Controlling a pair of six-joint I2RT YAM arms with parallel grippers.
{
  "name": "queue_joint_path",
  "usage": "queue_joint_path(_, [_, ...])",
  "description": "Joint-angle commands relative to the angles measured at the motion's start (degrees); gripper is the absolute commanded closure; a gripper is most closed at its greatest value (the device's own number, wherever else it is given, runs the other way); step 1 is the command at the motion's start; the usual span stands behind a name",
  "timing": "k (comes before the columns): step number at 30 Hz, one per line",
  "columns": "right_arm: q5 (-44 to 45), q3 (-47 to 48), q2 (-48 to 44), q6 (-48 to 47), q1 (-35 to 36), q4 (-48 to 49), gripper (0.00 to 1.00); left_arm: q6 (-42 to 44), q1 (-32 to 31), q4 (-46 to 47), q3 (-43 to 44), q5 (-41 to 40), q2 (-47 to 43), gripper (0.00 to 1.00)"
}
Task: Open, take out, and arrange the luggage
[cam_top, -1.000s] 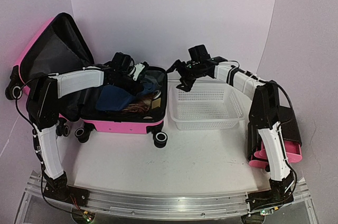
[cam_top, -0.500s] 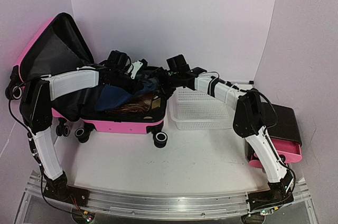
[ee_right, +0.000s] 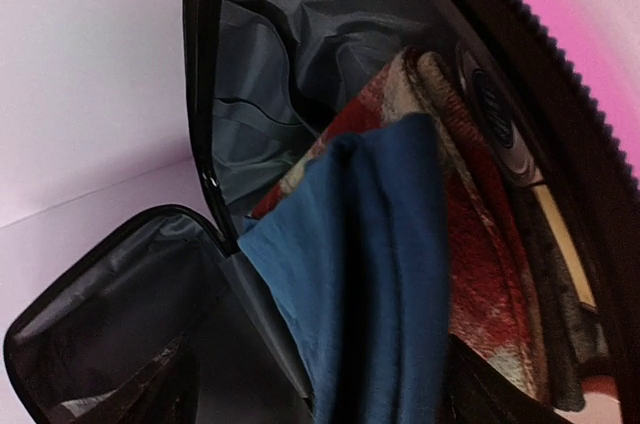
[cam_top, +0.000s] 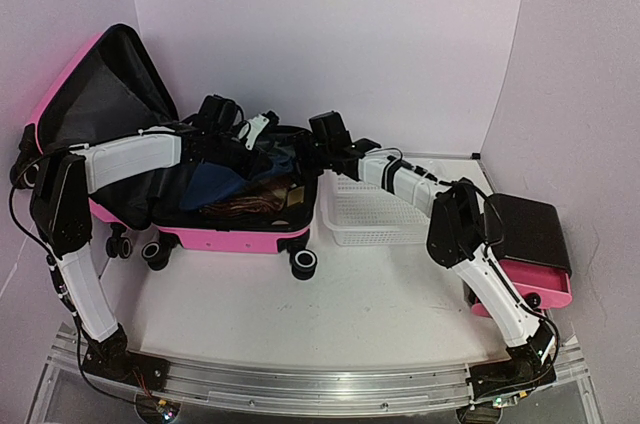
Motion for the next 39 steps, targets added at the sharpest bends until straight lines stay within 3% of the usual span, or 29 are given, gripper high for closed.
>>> queue_joint_path(1, [1.95, 4.73, 3.75, 4.2, 0.68, 3.14, 0.23, 0.68, -0.3, 2.68, -0.24, 4.79, -3.77, 1.0])
queue_joint_path(10, [3.13, 5.24, 5.63, 5.5, 0.91, 3.53, 0.35, 0.23, -0.3, 2.69, -0.89, 7.13, -3.82, 1.0])
queue_joint_path(23, [6.35, 6.62, 6.86, 3.43, 0.91, 6.95, 0.89, -2.21, -0.3, 2.56, -2.7, 9.77, -4.18, 0.94])
queue_joint_path(25, [6.62, 7.23, 6.93, 2.35, 0.91, 8.05, 1.0, -3.15, -0.3, 2.47, -3.15, 9.73, -4.5, 0.85])
queue_joint_path(29, [6.29, 7.73, 6.09, -0.68, 0.91, 9.39, 1.0, -4.35, -0.24, 0.76, -3.87, 9.25, -5.92, 0.59])
queue_joint_path(32, [4.57, 7.46, 4.52, -3.47, 0.62, 9.72, 1.0, -4.76, -0.02, -2.03, -4.19, 9.08, -8.73, 0.46])
queue_joint_path(39, [-0.26, 1.12, -3.93, -10.72, 0.3, 8.12, 1.0, -7.0, 0.4, -4.43, -5.24, 3.46, -16.78, 0.32])
